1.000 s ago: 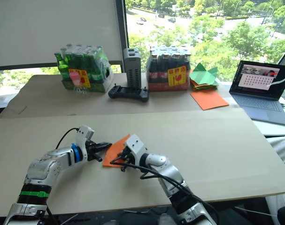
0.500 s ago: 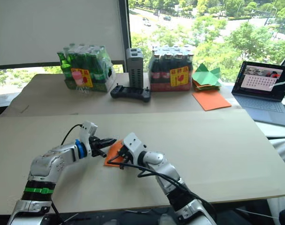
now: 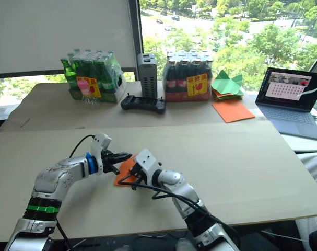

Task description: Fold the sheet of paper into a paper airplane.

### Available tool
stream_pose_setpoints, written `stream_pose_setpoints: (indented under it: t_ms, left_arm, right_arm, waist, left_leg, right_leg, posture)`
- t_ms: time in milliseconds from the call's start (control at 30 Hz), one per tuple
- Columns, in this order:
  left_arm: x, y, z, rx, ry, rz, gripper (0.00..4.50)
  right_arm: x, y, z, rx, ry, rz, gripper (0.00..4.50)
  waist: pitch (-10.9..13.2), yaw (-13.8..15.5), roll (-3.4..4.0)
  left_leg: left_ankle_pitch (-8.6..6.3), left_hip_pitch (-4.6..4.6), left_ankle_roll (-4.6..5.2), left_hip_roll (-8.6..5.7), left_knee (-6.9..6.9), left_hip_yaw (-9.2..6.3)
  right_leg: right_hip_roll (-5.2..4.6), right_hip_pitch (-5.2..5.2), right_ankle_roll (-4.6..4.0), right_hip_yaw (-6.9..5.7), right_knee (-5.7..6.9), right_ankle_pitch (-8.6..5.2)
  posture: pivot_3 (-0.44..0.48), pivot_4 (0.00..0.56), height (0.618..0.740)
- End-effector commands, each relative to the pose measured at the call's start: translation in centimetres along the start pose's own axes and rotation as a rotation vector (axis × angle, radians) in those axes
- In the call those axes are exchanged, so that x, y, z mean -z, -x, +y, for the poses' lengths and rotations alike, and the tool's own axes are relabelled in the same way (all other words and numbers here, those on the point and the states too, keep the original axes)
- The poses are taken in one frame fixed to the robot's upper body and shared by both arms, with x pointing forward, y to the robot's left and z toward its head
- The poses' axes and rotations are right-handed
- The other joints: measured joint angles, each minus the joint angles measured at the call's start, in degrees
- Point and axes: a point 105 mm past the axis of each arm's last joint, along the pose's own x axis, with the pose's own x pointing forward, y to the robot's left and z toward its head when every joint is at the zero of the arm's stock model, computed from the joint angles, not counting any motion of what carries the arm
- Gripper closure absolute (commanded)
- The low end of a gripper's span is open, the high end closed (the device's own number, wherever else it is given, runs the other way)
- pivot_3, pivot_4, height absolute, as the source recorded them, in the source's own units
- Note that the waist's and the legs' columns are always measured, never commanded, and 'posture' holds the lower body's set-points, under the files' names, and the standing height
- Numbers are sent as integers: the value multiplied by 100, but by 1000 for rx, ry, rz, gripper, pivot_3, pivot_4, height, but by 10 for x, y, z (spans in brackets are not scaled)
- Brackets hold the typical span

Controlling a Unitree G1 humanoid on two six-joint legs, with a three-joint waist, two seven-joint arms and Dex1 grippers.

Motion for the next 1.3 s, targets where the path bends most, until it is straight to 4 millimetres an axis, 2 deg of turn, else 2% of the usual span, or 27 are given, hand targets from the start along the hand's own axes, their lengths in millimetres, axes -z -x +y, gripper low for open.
stream_pose_setpoints:
  t_ms: [33, 233, 600, 1300]
  left_arm:
    - [3, 1, 2, 1, -38, 16, 4500]
    - [6, -7, 5, -1, -46, 25, 4500]
    - [2, -30, -2, 39, -86, 32, 4500]
    - [-11, -61, 0, -1, -102, -12, 4500]
  right_arm:
    - [13, 1, 3, -2, -20, 46, 4478]
    - [13, 2, 2, 5, -22, 46, 4478]
    - [13, 2, 3, 8, -27, 47, 4478]
    - [11, 3, 3, 11, -30, 43, 4478]
  waist:
    - [0, 5, 0]
    - [0, 13, 0]
    - [0, 21, 0]
    - [-1, 43, -1]
  left_leg:
    - [0, 0, 0, 0, 0, 0]
    - [0, 0, 0, -1, 1, 0]
    - [0, 0, 0, -2, 1, 1]
    - [0, 0, 0, -4, 2, 0]
  right_leg:
    - [0, 0, 0, 0, 0, 0]
    - [-1, 0, 0, 0, 1, 0]
    - [-1, 1, 0, 0, 1, 0]
    - [-1, 3, 0, 0, 1, 0]
  posture:
    - [0, 150, 740]
    - [0, 150, 740]
    - [0, 150, 740]
    - [0, 150, 740]
